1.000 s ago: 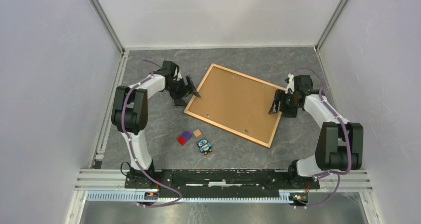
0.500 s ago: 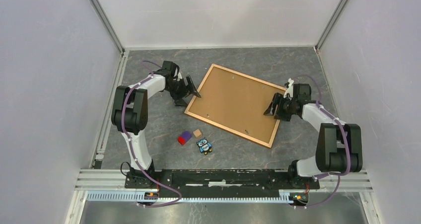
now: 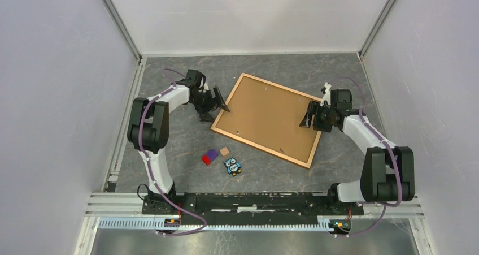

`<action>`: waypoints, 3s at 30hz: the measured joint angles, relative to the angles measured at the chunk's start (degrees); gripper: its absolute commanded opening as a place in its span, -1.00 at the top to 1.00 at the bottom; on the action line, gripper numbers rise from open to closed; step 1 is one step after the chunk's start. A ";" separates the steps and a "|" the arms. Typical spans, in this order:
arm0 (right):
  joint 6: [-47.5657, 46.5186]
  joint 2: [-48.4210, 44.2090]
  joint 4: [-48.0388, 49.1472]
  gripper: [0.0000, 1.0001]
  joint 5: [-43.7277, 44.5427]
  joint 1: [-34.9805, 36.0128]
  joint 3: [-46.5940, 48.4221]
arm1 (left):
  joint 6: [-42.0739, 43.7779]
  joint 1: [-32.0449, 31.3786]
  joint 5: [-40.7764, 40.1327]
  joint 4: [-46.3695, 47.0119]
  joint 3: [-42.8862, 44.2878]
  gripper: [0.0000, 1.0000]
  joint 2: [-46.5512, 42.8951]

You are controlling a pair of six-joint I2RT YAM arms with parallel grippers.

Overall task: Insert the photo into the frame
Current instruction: Adjust the photo frame at the center of the board, then install the photo frame at the center of the board.

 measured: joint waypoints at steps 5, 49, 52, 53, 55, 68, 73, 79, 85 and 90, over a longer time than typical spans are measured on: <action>-2.36 -3.21 -2.05 -0.41 3.15 6.32 2.40 | 0.00 -0.07 -0.09 -0.02 0.00 -0.76 0.00; -4.90 -6.45 2.40 -0.51 27.17 -2.19 -3.48 | 1.88 -9.53 -7.56 -7.89 -0.68 0.38 0.44; -5.05 -4.83 2.89 -0.51 26.91 -2.34 -2.36 | 1.81 -9.55 -4.48 -7.21 -2.21 0.39 0.31; -5.22 -4.22 2.86 -0.50 26.99 -2.45 -1.97 | 1.79 -9.57 -3.50 -7.15 -2.62 0.38 0.24; -5.84 -2.56 2.86 -0.47 27.32 -2.56 -0.94 | 1.79 -9.60 -2.64 -7.13 -3.10 0.38 0.20; -7.37 5.07 6.16 -0.36 31.41 -2.58 1.64 | 1.31 -9.60 2.97 -5.03 -5.88 0.40 0.02; -7.37 7.74 8.70 -0.28 31.93 -2.56 2.01 | 1.31 -9.60 2.93 -5.05 -5.88 0.39 0.02; -7.32 9.88 11.69 -0.25 33.14 -2.71 2.69 | 1.33 -9.60 2.91 -5.07 -5.88 0.40 0.02; -6.88 11.41 14.08 -0.19 33.42 -3.21 3.32 | 1.31 -9.60 2.91 -5.07 -5.88 0.40 0.02; -6.21 12.28 15.82 -0.10 33.38 -3.28 3.41 | 1.31 -9.60 2.91 -5.07 -5.88 0.40 0.02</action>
